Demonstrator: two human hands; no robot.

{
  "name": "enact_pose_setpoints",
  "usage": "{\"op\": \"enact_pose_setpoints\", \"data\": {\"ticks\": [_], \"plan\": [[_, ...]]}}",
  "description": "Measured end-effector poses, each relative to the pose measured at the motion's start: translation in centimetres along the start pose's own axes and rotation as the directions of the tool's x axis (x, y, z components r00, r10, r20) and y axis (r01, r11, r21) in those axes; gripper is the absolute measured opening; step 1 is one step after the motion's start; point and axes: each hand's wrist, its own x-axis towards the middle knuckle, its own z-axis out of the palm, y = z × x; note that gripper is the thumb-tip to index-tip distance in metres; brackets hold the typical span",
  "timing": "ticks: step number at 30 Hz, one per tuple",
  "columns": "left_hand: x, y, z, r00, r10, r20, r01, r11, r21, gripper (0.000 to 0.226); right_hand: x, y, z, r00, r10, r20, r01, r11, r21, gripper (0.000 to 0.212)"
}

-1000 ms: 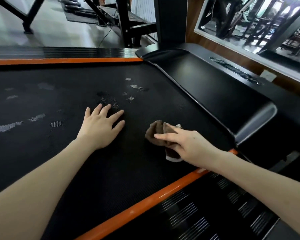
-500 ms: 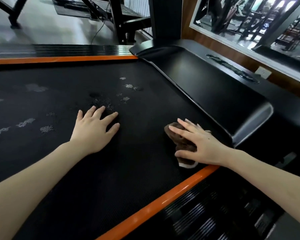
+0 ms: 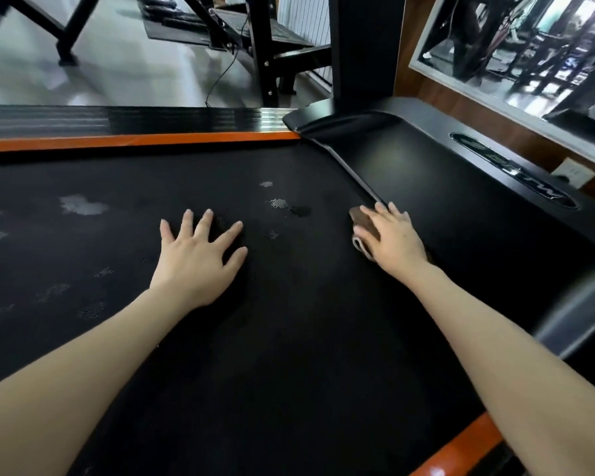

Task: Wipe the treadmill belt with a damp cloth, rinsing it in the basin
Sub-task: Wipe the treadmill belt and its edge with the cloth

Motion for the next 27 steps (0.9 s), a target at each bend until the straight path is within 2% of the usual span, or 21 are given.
{"op": "enact_pose_setpoints", "data": {"ticks": [2, 5, 8, 10, 12, 15, 17, 18, 20, 22, 23, 24, 25, 27], "plan": [[0.2, -0.1, 0.3, 1.000, 0.005, -0.019, -0.005, 1.000, -0.007, 0.058, 2.1, -1.4, 0.7, 0.999, 0.032, -0.017, -0.032, 0.999, -0.025, 0.051], [0.1, -0.2, 0.5, 1.000, 0.006, -0.030, -0.006, 1.000, -0.001, 0.059, 1.8, -3.5, 0.7, 1.000, 0.022, -0.006, -0.021, 0.998, 0.063, 0.048], [0.1, -0.2, 0.6, 0.999, 0.009, -0.036, -0.009, 1.000, 0.003, 0.059, -2.3, -6.0, 0.4, 0.986, -0.167, 0.003, 0.164, 0.972, 0.170, 0.047], [0.1, -0.3, 0.6, 0.999, 0.012, -0.043, -0.012, 1.000, -0.003, 0.059, -5.8, -7.9, 0.6, 0.938, -0.346, -0.009, 0.342, 0.924, 0.173, 0.060], [0.0, -0.3, 0.6, 0.999, 0.008, -0.036, -0.008, 1.000, -0.004, 0.059, -7.6, -8.8, 0.7, 0.907, -0.420, 0.028, 0.413, 0.901, 0.130, 0.077], [0.0, -0.3, 0.5, 1.000, 0.001, -0.025, -0.001, 1.000, -0.007, 0.060, -6.1, -7.8, 0.4, 0.870, -0.491, 0.041, 0.478, 0.862, 0.168, 0.070], [0.0, -0.4, 0.6, 1.000, -0.002, -0.026, 0.002, 1.000, -0.020, 0.068, -3.1, -6.3, 0.7, 0.881, -0.472, 0.029, 0.464, 0.874, 0.145, 0.059], [-0.1, -0.4, 0.6, 1.000, -0.002, -0.023, 0.002, 1.000, -0.025, 0.074, -1.1, -5.3, 0.8, 0.918, -0.396, 0.020, 0.391, 0.913, 0.114, 0.055], [-0.1, -0.3, 0.6, 1.000, -0.007, -0.022, 0.006, 0.999, -0.033, 0.080, 3.1, -3.4, 1.0, 0.989, -0.146, -0.014, 0.147, 0.988, 0.041, 0.051], [0.0, -0.2, 0.6, 0.999, -0.014, -0.043, 0.013, 0.999, -0.035, 0.081, 6.1, -3.4, 1.2, 0.998, 0.028, -0.049, -0.028, 1.000, -0.009, 0.050], [0.1, -0.1, 0.6, 0.999, -0.014, -0.048, 0.012, 0.999, -0.037, 0.081, 6.6, -4.5, 1.5, 0.996, 0.059, -0.061, -0.060, 0.998, -0.012, 0.050], [0.0, 0.0, 0.5, 0.999, -0.012, -0.046, 0.010, 0.999, -0.043, 0.082, 6.4, -6.1, 1.8, 0.997, 0.042, -0.060, -0.041, 0.999, 0.007, 0.049], [0.0, 0.0, 0.5, 0.999, -0.010, -0.049, 0.008, 0.999, -0.052, 0.082, 5.4, -8.0, 2.2, 0.998, -0.040, -0.045, 0.043, 0.998, 0.051, 0.049], [0.0, -0.1, 0.5, 0.998, -0.010, -0.055, 0.007, 0.998, -0.061, 0.082, 2.3, -11.4, 3.0, 0.959, -0.282, -0.019, 0.282, 0.947, 0.152, 0.048]]}}
